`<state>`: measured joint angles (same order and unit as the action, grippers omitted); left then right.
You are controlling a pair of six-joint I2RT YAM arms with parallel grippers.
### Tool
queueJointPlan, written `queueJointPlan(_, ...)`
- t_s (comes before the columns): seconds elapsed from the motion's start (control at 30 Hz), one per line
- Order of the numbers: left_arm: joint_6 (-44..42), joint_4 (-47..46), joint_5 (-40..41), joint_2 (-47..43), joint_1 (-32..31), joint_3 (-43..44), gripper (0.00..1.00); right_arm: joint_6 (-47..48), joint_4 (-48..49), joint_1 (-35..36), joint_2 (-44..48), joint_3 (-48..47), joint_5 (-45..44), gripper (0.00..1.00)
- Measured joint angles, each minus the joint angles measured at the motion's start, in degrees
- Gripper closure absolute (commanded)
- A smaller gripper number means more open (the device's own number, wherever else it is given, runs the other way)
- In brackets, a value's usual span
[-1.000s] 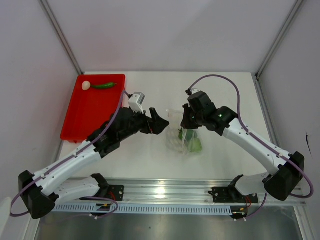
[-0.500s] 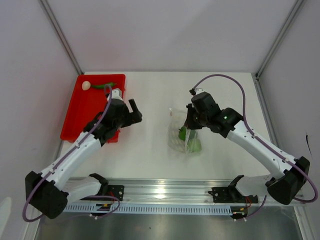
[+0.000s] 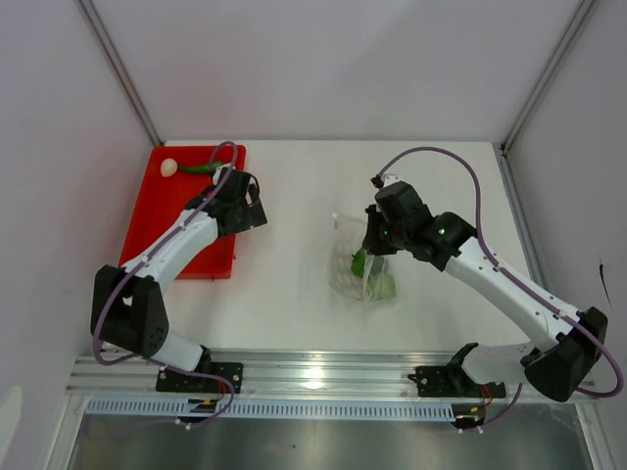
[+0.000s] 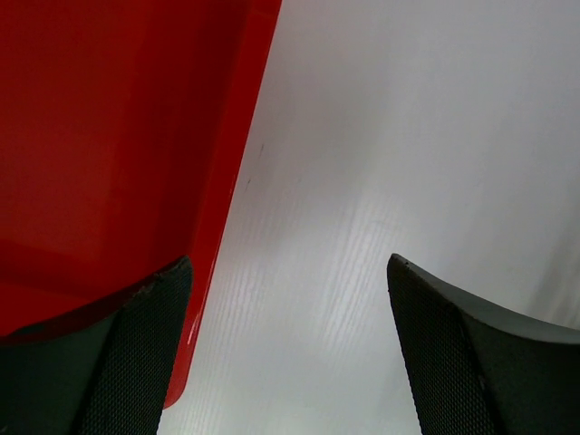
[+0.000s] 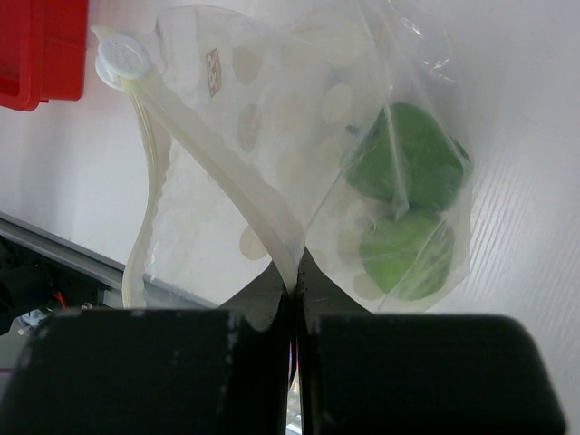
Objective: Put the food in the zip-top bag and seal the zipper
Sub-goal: Move the bin to the center of the board.
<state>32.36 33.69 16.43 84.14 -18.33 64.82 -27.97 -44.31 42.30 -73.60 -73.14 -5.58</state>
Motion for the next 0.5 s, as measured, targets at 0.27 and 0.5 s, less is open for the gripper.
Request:
queueJointPlan(0.27, 0.0, 1.5, 1.3, 2.8, 3.5, 0.3, 0.16, 0.9, 0.0, -0.1, 1.2, 1.3, 0.0, 1.00)
queueJointPlan(0.5, 0.9, 0.3, -1.6, 4.1, 4.5, -1.3, 0.29, 1.3, 0.0, -0.5, 1.6, 1.7, 0.3, 1.00)
